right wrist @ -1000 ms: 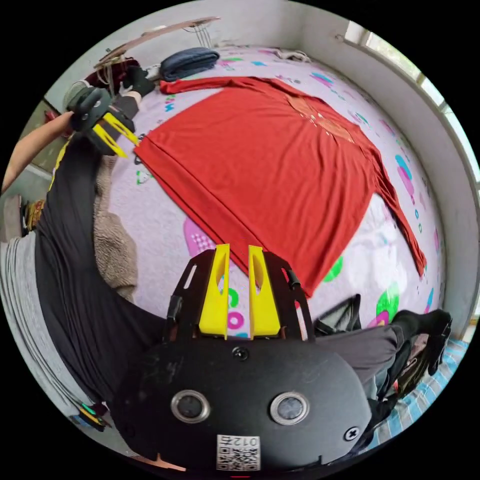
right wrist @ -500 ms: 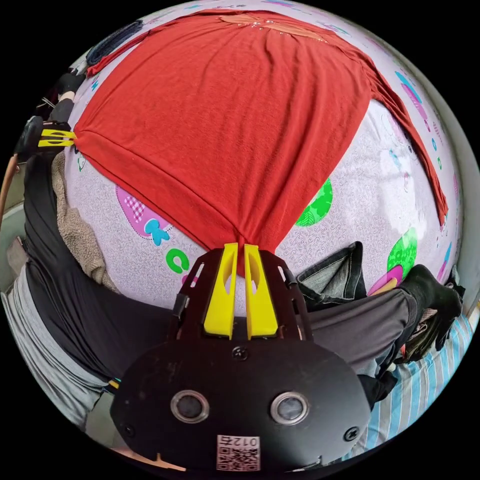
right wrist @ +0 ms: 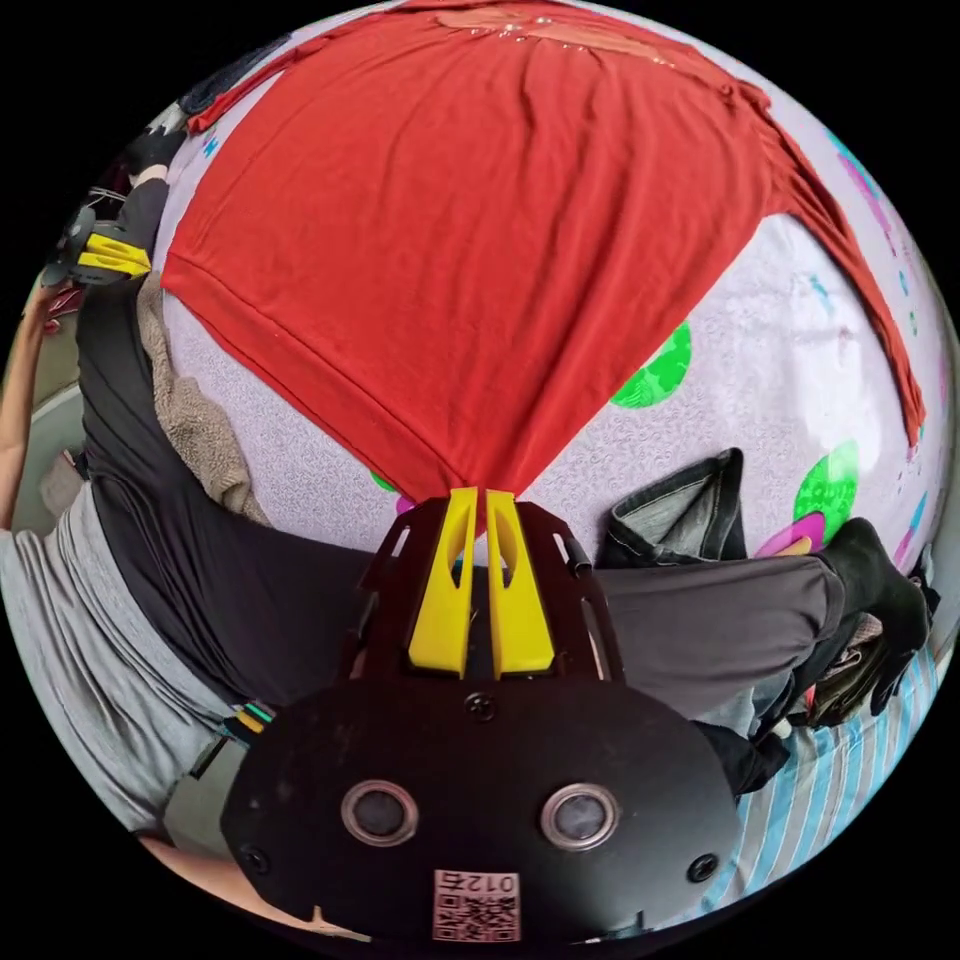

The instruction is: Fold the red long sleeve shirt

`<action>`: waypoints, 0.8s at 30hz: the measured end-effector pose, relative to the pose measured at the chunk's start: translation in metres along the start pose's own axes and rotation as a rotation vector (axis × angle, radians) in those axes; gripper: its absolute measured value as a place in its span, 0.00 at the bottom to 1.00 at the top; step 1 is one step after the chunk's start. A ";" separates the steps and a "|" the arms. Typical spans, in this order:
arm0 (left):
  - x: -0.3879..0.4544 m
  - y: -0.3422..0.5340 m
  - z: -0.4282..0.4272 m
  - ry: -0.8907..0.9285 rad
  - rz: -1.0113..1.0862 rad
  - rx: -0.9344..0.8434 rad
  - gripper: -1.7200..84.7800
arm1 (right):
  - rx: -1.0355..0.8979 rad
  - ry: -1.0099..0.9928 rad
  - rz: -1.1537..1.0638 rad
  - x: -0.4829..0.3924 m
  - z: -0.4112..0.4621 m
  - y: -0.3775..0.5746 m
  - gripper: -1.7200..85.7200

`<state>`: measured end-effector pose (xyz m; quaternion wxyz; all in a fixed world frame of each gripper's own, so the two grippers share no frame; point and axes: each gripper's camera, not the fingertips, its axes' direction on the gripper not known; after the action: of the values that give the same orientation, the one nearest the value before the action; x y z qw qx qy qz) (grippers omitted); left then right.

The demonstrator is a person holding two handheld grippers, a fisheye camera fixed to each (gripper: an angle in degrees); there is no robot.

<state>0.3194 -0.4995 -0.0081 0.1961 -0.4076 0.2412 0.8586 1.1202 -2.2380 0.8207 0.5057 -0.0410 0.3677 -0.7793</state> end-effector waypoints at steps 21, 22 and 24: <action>-0.186 -0.048 -0.019 -0.589 -0.255 0.451 0.10 | 0.652 -0.181 0.007 -0.059 -0.009 -0.284 0.11; -0.185 -0.050 -0.017 -0.595 -0.240 0.444 0.11 | 0.648 -0.166 -0.004 -0.068 0.001 -0.286 0.11; -0.185 -0.061 -0.008 -0.614 -0.196 0.405 0.10 | 0.648 -0.143 -0.014 -0.079 0.015 -0.287 0.11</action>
<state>0.4656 -0.4807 0.1190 0.4171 -0.1054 0.2960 0.8528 0.9476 -2.1191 1.0322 0.5118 0.0648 0.0639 -0.8543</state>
